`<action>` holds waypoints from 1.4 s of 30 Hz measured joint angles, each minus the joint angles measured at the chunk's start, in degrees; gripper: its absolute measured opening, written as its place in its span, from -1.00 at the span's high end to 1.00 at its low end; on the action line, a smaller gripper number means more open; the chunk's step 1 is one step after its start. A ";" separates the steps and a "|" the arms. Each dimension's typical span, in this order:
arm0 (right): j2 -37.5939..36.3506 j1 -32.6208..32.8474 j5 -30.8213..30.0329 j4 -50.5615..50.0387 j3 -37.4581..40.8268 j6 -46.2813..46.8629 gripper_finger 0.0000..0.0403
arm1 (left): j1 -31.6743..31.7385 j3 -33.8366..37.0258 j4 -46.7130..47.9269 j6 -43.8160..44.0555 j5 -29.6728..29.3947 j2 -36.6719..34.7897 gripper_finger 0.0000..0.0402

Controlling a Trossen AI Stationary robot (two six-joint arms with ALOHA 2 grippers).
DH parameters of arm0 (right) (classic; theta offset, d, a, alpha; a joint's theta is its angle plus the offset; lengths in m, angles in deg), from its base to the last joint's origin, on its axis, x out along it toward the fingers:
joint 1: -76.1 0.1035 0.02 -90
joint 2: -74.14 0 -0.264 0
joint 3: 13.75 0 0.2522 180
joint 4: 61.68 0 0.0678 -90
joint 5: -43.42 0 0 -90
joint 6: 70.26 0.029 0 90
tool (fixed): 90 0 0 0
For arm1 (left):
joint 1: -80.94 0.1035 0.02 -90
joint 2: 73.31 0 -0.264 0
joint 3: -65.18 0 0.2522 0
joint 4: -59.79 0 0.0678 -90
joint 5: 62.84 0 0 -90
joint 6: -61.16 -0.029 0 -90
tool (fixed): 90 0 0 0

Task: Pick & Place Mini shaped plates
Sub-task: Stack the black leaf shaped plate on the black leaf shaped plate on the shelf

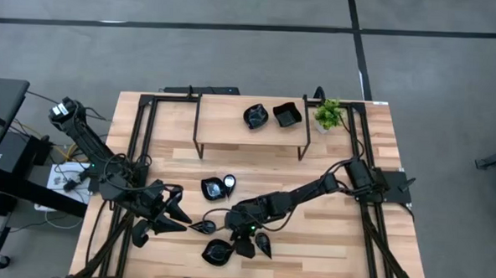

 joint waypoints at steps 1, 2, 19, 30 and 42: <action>0.00 0.03 -0.06 0.01 0.00 0.02 0.04 | 0.00 0.00 0.00 0.00 0.00 0.00 0.44; 0.00 0.03 -0.37 -0.03 0.00 0.02 0.01 | 0.00 0.00 0.02 0.00 0.00 0.00 0.44; 0.05 -1.04 -3.22 2.74 2.44 0.30 -0.09 | 0.02 0.00 0.00 0.00 0.00 -0.02 0.44; 3.10 -0.85 -3.02 7.30 2.08 2.38 -0.09 | 0.04 0.00 -0.15 0.00 0.00 -0.04 0.44; 2.80 -0.08 -3.86 7.14 2.14 3.45 -0.09 | 0.04 0.00 -0.15 0.00 0.00 -0.04 0.44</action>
